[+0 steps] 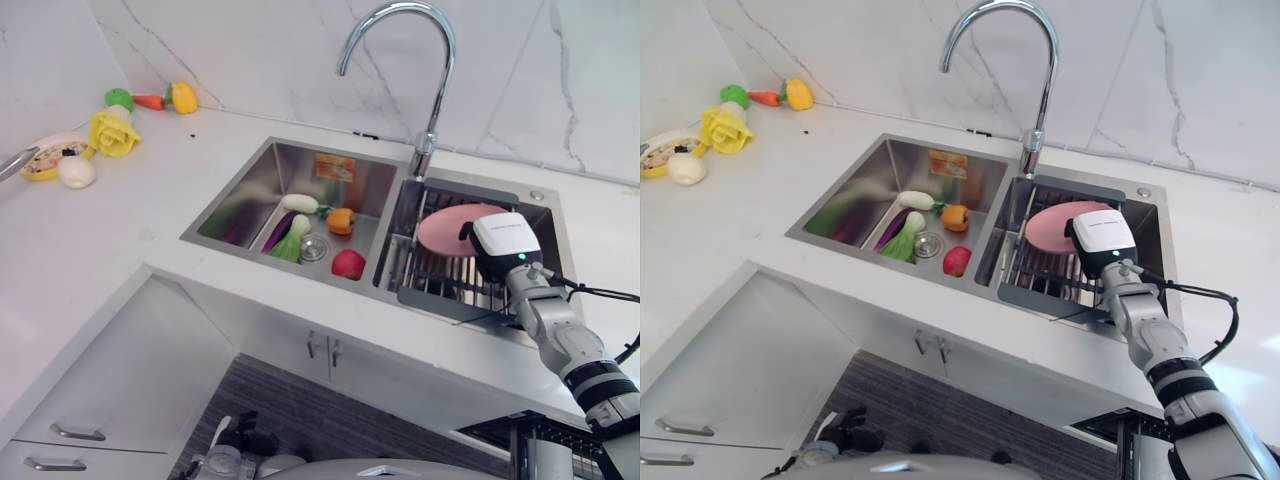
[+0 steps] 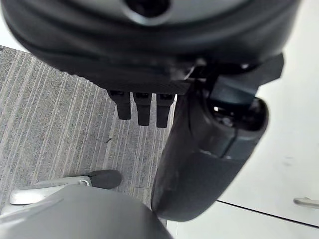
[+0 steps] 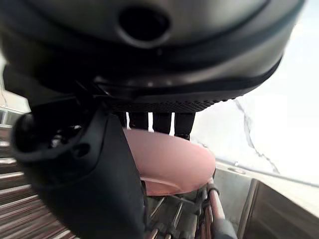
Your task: Place the dishes in the dishwasher.
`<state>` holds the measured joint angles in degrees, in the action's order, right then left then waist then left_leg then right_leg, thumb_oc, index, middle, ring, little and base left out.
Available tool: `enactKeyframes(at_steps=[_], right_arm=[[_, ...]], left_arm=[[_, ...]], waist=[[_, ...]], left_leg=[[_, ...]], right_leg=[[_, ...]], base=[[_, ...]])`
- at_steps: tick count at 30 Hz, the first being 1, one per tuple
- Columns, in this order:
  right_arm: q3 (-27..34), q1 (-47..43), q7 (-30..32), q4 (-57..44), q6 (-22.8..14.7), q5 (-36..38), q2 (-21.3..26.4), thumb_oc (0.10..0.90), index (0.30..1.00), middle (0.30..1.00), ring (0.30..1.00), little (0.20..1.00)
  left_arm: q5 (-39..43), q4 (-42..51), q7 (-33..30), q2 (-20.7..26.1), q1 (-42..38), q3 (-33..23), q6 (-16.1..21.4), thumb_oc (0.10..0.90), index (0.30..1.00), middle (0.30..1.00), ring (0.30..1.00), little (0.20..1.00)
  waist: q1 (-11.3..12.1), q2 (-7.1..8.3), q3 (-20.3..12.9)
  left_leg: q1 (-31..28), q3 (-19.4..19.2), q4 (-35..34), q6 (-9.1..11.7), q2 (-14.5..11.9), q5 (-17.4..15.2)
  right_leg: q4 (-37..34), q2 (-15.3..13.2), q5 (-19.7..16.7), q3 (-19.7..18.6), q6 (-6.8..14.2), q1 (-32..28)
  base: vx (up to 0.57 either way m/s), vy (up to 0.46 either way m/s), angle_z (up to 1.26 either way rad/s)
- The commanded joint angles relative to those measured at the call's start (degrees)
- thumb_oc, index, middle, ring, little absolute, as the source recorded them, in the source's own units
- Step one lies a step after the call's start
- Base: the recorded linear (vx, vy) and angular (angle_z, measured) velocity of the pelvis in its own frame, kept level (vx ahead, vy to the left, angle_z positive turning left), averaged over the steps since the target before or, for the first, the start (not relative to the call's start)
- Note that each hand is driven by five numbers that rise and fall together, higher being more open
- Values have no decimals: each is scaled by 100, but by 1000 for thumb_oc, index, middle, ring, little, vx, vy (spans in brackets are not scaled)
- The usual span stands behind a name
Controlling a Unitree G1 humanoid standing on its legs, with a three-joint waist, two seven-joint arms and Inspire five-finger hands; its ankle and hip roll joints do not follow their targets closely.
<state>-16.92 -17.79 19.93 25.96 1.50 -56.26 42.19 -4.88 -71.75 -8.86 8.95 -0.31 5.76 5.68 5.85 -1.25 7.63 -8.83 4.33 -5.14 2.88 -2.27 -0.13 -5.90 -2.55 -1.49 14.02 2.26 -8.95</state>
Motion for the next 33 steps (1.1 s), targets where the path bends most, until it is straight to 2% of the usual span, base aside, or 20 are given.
enactKeyframes(at_steps=[1,8,9,11,13,14,16,17,18,20,21,22,27,30,31,32,33], right_arm=[[313,-633,684,-725,142,-197,258,400,300,300,300,300],[1074,-259,1019,-1880,49,-139,474,400,300,300,300,300],[1401,-85,1083,-2391,-9,-106,544,400,300,300,300,300],[1439,-43,1064,-2429,-10,-109,543,400,300,300,300,300],[1996,349,1154,-3093,-116,-18,580,400,300,300,300,300],[2062,422,1125,-3153,-119,-20,573,400,300,300,300,300],[2582,859,1243,-3695,-229,165,471,400,300,300,300,300],[2637,920,1215,-3749,-230,165,458,400,300,300,300,300],[3013,1156,1327,-3967,-224,225,472,400,300,300,300,300],[3462,1402,1413,-4150,-205,287,508,400,300,300,300,300],[3503,1445,1400,-4182,-206,291,502,400,300,300,300,300],[3829,1655,1494,-4154,-153,441,503,400,300,300,300,300],[5062,2654,1867,-3967,43,973,102,400,300,300,300,300],[5236,3130,1937,-3577,81,1240,-229,400,300,300,300,300],[5041,3292,1880,-3348,29,1437,-485,400,300,300,300,300],[5021,3287,1887,-3343,24,1442,-494,400,300,300,300,300],[4898,3372,1767,-3368,-26,1463,-601,400,300,300,300,300]], left_arm=[[-157,-637,-41,100,-46,368,-7,800,900,900,900,900],[-221,-582,-69,66,-82,339,-9,800,900,900,900,900],[-286,-567,-79,58,-99,324,-18,800,900,900,900,900],[-288,-567,-80,60,-99,335,-19,800,900,900,900,900],[-368,-525,-74,32,-98,294,-21,800,900,900,900,900],[-371,-525,-75,36,-96,319,-22,800,900,900,900,900],[-318,-393,-149,25,-94,204,13,800,900,900,900,900],[-318,-391,-148,30,-90,225,12,800,900,900,900,900],[-293,-323,-179,16,-81,150,41,800,900,900,900,900],[-350,-275,-164,-14,-89,166,62,800,900,900,900,900],[-352,-275,-164,-16,-90,185,62,800,900,900,900,900],[-365,-256,-155,-38,-99,164,72,800,900,900,900,900],[-530,-239,-96,-136,-92,249,102,800,900,900,900,900],[-702,-257,-80,-142,-40,298,122,800,900,900,900,900],[-717,-263,-88,-149,-42,271,123,800,900,900,900,900],[-719,-263,-86,-134,-35,258,123,800,900,900,900,900],[-735,-271,-89,-155,-41,257,107,800,900,900,900,900]], waist=[[101,455,-240],[-69,414,-228],[-180,406,-226],[-163,405,-227],[-356,379,-213],[-319,379,-216],[-525,369,-190],[-481,369,-191],[-662,370,-155],[-841,365,-126],[-779,356,-128],[-998,346,-130],[-1578,226,-147],[-1819,157,-104],[-1947,122,-43],[-1916,130,-57],[-1993,110,-5]], left_leg=[[188,-58,28,212,60,81],[168,-134,14,244,21,100],[155,-196,14,254,2,93],[153,-201,14,255,0,92],[113,-307,14,261,-42,82],[107,-320,14,262,-47,78],[59,-471,18,252,-91,63],[48,-496,17,253,-96,57],[11,-608,25,217,-114,39],[-50,-831,28,175,-139,-1],[-62,-876,27,175,-146,-12],[-109,-1025,24,160,-154,-41],[-244,-1446,14,143,-210,-197],[-304,-1747,16,119,-247,-267],[-301,-1889,25,113,-254,-277],[-300,-1935,25,116,-258,-283],[-295,-1987,29,103,-255,-289]], right_leg=[[162,-306,375,-186,409,-341],[135,-287,369,-272,398,-305],[129,-265,364,-331,390,-279],[130,-262,364,-336,389,-278],[120,-230,357,-483,388,-236],[121,-227,355,-496,387,-234],[117,-187,325,-686,389,-165],[119,-183,322,-711,388,-163],[127,-153,285,-889,399,-89],[142,-111,240,-1194,416,22],[148,-104,235,-1239,416,34],[156,-67,203,-1446,420,111],[199,64,199,-2005,451,313],[248,173,147,-2343,462,495],[274,215,119,-2502,456,601],[289,228,117,-2547,456,628],[293,246,100,-2617,452,687]], base=[[0,0,0],[0,0,0],[-5,-10,-5],[0,-12,-6],[-2,-19,-12],[-40,-25,-12],[-32,-29,-28],[-12,-28,-47],[-37,-15,-59],[-41,-15,-59],[-8,-6,-65],[21,6,-99],[41,18,-81],[4,17,-69],[-37,14,-82],[-45,10,-100],[-28,12,-114]])
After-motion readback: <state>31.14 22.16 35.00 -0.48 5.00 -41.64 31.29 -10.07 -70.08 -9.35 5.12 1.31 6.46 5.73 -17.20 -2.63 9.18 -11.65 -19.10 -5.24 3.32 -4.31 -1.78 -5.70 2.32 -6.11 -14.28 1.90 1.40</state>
